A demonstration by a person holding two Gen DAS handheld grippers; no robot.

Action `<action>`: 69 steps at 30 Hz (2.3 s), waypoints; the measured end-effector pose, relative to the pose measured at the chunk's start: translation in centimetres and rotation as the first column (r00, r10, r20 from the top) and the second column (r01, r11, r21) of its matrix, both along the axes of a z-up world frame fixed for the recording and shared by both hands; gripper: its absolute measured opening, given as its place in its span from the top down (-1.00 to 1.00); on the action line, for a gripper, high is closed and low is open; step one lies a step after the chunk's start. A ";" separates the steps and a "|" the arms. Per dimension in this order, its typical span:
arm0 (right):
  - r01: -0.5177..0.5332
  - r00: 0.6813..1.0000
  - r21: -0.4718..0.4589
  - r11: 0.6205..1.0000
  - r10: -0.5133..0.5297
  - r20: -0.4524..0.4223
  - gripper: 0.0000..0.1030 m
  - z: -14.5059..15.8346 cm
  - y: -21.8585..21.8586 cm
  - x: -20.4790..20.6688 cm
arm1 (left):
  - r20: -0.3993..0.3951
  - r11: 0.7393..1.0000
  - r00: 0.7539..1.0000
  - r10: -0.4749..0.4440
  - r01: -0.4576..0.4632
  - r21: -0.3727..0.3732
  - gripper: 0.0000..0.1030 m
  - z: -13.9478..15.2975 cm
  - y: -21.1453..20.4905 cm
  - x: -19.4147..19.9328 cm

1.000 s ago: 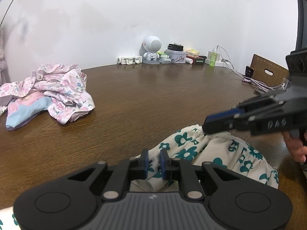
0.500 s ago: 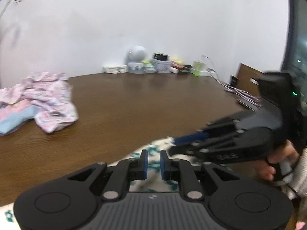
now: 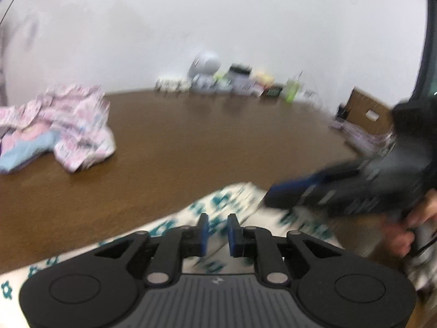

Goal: Fold clothes

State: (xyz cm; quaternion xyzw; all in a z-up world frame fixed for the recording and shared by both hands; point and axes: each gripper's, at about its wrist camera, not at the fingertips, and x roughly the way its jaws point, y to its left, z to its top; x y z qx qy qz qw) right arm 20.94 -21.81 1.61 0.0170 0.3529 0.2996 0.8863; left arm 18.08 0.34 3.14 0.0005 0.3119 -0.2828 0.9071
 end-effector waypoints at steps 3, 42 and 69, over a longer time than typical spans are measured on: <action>-0.003 1.000 -0.038 0.999 0.004 0.021 0.52 -0.4 0.8 -0.3 | 0.030 0.998 0.998 -0.054 0.055 -0.035 0.64 0.9 -1.0 -0.7; -0.065 0.987 -0.107 0.992 0.080 0.138 0.61 -0.3 1.2 -3.4 | 0.065 0.978 0.991 -0.113 0.100 0.184 0.73 -1.3 -0.1 -3.7; -0.052 0.989 -0.085 0.995 0.063 0.134 0.58 -0.3 1.2 -3.4 | 0.057 0.994 0.997 -0.047 0.041 0.106 0.72 -1.6 1.6 -4.5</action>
